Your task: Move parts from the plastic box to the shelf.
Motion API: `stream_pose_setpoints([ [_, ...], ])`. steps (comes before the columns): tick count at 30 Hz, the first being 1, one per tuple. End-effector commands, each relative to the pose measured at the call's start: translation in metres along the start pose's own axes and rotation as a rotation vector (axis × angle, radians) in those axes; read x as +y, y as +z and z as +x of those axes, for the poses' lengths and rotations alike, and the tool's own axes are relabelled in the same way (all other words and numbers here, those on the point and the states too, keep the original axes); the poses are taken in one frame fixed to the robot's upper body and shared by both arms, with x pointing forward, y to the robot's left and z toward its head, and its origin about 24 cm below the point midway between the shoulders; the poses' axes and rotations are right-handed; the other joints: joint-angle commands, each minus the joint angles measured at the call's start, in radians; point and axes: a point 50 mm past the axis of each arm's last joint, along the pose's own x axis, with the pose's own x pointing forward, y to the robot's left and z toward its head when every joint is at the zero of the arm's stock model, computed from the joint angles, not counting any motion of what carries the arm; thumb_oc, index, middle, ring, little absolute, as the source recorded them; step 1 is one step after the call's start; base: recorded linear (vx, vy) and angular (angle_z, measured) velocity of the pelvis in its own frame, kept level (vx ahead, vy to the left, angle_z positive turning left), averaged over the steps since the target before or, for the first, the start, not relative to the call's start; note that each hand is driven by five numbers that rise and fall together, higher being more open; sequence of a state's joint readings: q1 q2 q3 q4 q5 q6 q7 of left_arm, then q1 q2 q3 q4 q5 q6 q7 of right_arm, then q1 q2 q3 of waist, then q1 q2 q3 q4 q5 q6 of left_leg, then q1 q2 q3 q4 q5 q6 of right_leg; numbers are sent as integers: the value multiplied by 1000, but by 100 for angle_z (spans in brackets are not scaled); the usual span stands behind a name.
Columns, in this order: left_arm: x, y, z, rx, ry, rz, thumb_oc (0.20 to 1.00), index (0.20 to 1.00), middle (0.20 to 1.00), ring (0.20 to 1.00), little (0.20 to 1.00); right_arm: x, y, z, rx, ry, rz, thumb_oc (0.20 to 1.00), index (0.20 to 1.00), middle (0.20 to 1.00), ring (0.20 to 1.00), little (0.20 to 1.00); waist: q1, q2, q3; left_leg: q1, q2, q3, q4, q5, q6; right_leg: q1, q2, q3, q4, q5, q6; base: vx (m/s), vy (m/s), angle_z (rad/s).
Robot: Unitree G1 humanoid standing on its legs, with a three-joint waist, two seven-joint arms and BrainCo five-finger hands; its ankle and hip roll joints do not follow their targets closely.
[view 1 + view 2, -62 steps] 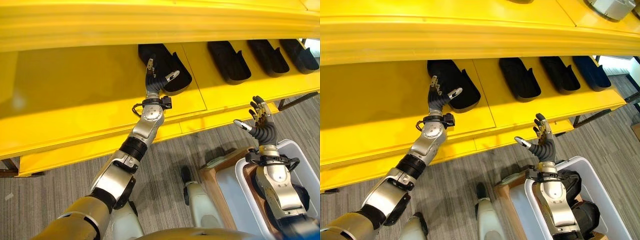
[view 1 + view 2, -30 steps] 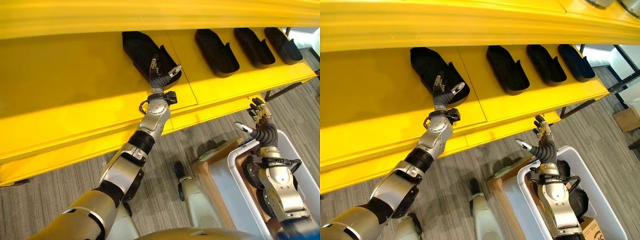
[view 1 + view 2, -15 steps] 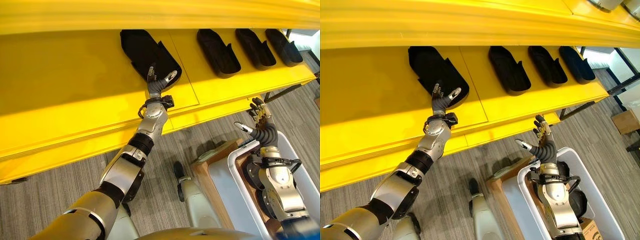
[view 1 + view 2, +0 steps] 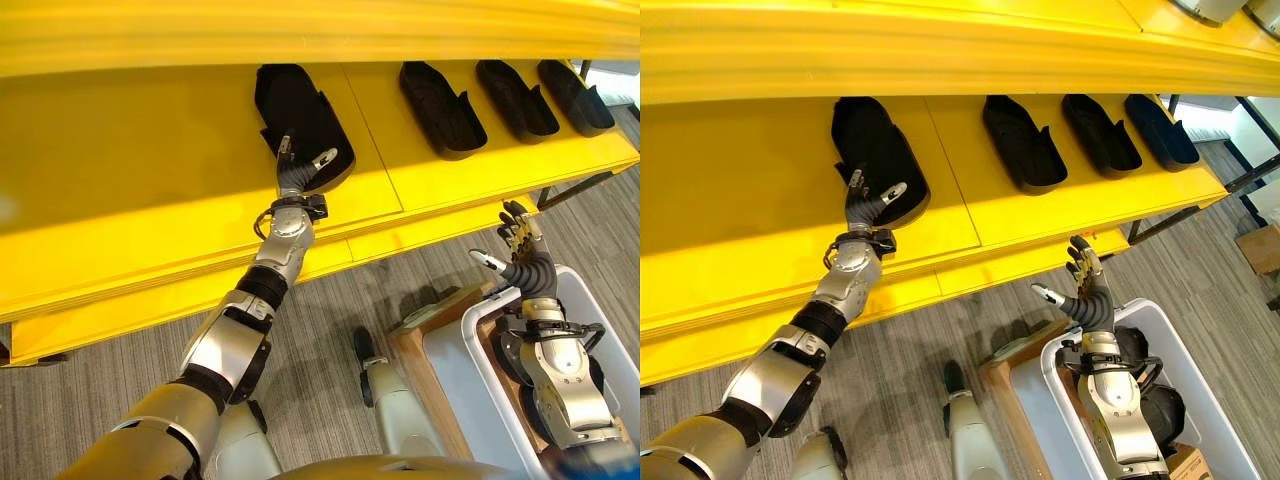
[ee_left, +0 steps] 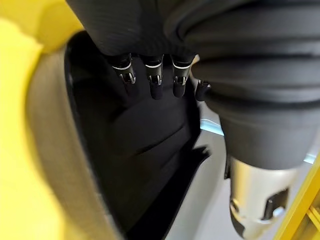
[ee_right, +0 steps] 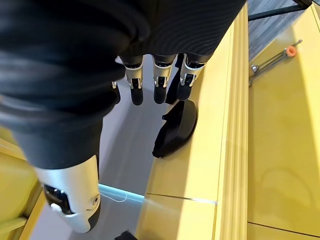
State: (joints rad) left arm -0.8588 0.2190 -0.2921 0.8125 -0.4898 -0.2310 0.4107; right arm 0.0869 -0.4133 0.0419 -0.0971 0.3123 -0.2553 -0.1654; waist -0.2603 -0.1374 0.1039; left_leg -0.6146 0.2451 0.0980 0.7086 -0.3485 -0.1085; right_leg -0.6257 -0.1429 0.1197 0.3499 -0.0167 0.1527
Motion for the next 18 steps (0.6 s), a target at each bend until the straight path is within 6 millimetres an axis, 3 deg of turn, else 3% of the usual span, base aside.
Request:
stream_pose_setpoints([
  [1,3,4,7,-11,-16,82,1000,1000,1000,1000,1000,-22,35,12,-161,-27,-27,1000,1000,1000,1000,1000,-3,35,11,-32,24,-103,-85,196,-4,-34,14,-30,166,12,-37,0,0,0],
  [9,13,10,13,-42,-55,265,1000,1000,1000,1000,1000,-29,36,9,-156,-34,-38,1000,1000,1000,1000,1000,5,45,20,-33,18,-103,-81,194,1,-27,5,-33,168,8,-35,2,8,0],
  [14,8,22,14,-94,-59,228,1000,1000,1000,1000,1000,-33,37,8,-159,-52,-54,1000,1000,1000,1000,1000,9,50,27,-38,13,-105,-76,192,3,-29,1,-34,174,7,-36,0,0,0],
  [18,-25,55,5,-264,-159,143,1000,1000,1000,1000,1000,-36,40,9,-178,-71,-72,1000,1000,1000,1000,1000,20,52,34,-40,6,-108,-72,190,7,-27,-4,-41,180,2,-38,9,12,6],
])
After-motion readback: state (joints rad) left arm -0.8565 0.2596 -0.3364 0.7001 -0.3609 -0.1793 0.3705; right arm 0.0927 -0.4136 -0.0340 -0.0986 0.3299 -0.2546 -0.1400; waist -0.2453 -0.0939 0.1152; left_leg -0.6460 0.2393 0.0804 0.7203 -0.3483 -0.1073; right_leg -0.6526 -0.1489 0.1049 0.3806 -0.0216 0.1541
